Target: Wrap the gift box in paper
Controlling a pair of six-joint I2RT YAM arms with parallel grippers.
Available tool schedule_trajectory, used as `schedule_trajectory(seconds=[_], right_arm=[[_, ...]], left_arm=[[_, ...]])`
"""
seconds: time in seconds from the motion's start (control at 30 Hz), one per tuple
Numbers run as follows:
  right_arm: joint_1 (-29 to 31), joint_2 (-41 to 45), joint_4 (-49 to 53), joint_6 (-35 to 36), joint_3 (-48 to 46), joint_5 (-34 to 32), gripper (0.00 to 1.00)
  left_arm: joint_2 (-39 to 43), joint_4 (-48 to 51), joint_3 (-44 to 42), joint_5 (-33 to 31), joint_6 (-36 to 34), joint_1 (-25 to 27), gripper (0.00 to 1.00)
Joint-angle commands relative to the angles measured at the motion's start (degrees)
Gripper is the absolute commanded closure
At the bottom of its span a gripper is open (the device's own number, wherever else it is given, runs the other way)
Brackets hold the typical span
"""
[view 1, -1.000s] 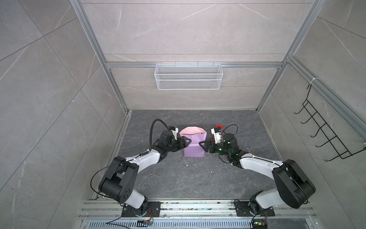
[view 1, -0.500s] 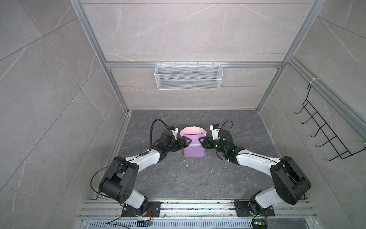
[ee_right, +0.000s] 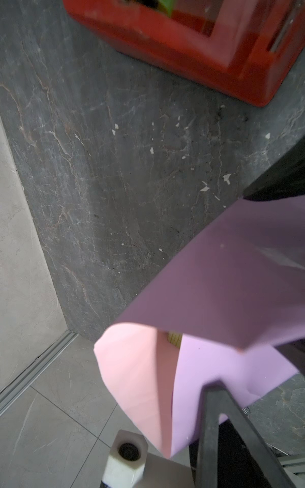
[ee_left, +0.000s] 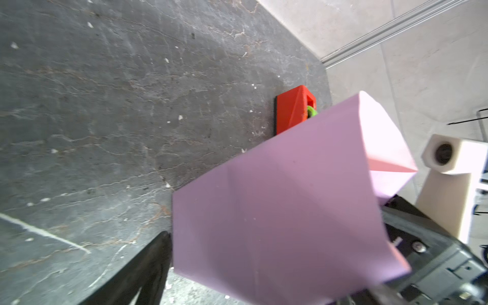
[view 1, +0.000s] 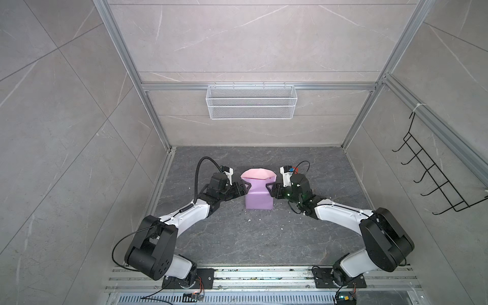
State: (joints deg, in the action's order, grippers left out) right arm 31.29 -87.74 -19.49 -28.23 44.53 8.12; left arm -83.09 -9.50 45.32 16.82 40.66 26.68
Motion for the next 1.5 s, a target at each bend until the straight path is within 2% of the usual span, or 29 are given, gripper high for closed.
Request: schedule_trajectory(seconds=[0.0, 0.33, 0.53, 0.73, 1.0, 1.33, 1.47], right_arm=[[0.31, -0.39, 3.75, 1.91, -0.35, -0.66, 0.34], [0.30, 0.23, 8.11, 5.20, 3.26, -2.12, 0.33], [0.26, 0.83, 12.87, 8.53, 6.61, -4.04, 0.34], [0.30, -0.13, 13.99, 9.61, 8.25, -3.74, 0.40], [0.43, -2.74, 17.45, 12.23, 8.99, -6.89, 0.61], [0.78, -0.61, 21.62, 13.10, 14.65, -5.62, 0.60], [1.06, -0.75, 22.51, 13.63, 14.43, -6.28, 0.66]], left_arm=[[-1.79, 1.54, 3.98, -1.79, -2.48, -0.22, 0.23], [-5.83, 3.77, 8.08, -4.49, -7.20, 0.46, 0.46], [-6.97, 4.84, 8.21, -6.56, -9.49, 1.57, 0.54], [-7.00, 5.63, 8.18, -8.16, -11.02, 2.15, 0.55], [-6.97, 6.33, 8.31, -8.90, -12.53, 2.47, 0.58], [-7.34, 6.33, 8.20, -9.39, -13.00, 3.64, 0.59], [-7.20, 6.34, 8.20, -9.44, -13.08, 3.89, 0.59]])
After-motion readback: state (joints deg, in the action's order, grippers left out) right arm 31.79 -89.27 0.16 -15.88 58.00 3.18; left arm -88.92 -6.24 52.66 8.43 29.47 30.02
